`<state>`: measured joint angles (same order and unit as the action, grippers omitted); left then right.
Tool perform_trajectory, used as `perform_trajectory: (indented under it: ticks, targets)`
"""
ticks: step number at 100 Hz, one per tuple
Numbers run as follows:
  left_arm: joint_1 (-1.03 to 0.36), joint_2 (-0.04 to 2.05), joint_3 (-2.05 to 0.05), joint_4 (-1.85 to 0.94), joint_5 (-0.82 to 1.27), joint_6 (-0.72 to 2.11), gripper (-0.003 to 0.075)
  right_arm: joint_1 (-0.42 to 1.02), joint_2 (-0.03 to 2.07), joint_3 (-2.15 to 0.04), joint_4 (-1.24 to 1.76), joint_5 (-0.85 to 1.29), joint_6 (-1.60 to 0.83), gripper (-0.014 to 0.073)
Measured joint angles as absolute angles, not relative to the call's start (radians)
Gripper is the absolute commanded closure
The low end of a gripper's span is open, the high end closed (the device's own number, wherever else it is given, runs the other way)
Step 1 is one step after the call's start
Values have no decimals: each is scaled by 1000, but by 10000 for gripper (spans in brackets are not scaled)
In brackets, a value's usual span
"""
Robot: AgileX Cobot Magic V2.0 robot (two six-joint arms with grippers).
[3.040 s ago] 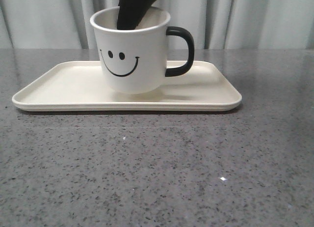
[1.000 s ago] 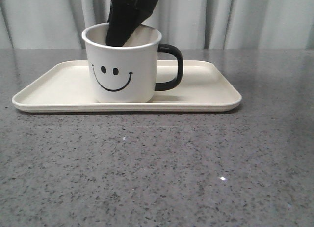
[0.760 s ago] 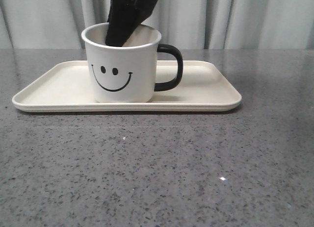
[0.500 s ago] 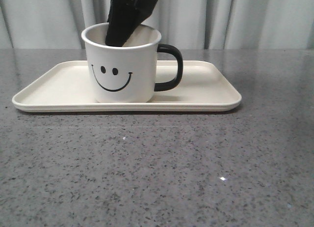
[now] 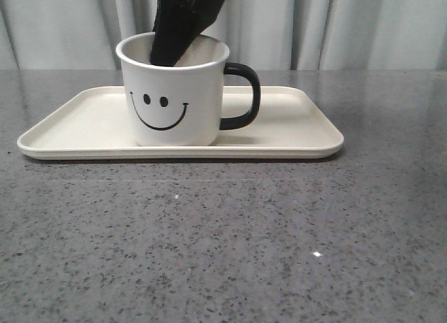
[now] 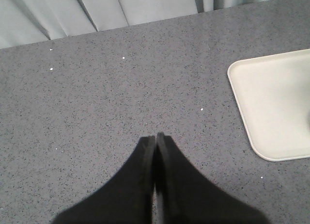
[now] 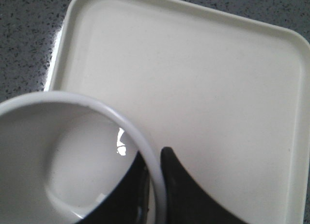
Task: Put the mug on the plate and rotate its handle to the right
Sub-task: 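Lower the rotated mug back onto the tray with the right gripper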
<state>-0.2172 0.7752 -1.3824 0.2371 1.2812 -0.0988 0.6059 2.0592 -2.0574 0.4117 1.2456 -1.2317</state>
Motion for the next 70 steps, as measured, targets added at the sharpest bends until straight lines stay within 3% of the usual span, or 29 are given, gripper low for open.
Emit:
perform_trajectory:
  ticks: [53,70]
  targets:
    - [-217,775,-1382,237,1281,-99,741,606,2065,-2057,399,1238,-1232,366]
    - [-217,775,-1382,237,1281,-99,740,606,2067,-2057,399,1238,-1230,361]
